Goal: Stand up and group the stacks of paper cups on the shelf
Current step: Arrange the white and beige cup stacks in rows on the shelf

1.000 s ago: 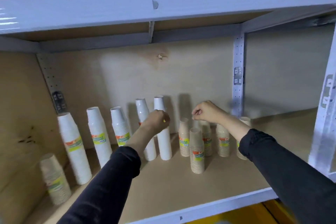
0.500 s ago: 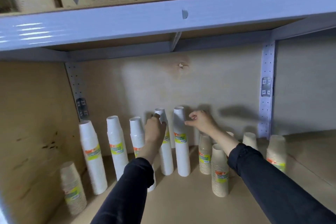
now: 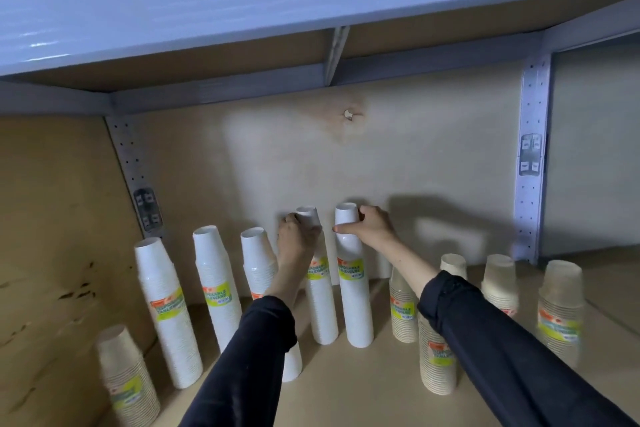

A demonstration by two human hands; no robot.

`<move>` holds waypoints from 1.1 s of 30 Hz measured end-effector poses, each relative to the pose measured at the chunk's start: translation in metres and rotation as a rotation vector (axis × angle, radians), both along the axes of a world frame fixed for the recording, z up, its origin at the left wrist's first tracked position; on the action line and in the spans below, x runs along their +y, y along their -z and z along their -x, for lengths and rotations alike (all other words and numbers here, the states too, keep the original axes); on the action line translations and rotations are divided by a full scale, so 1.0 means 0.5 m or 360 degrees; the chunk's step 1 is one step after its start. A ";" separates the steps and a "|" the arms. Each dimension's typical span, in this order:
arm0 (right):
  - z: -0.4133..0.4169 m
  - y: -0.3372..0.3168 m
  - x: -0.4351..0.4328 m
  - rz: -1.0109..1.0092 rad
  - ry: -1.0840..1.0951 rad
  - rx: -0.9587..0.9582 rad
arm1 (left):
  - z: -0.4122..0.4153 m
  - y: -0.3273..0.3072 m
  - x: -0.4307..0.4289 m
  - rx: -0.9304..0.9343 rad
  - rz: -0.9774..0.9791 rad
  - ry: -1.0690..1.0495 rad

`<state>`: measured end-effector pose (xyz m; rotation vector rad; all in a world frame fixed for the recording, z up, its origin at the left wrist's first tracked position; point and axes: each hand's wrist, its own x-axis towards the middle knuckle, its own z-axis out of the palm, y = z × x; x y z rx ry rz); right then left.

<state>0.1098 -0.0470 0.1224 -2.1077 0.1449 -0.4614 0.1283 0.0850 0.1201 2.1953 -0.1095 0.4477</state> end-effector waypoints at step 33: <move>0.114 0.012 0.034 -0.0148 -0.0238 -0.0066 | 0.169 0.023 0.090 -0.0277 0.0074 0.0114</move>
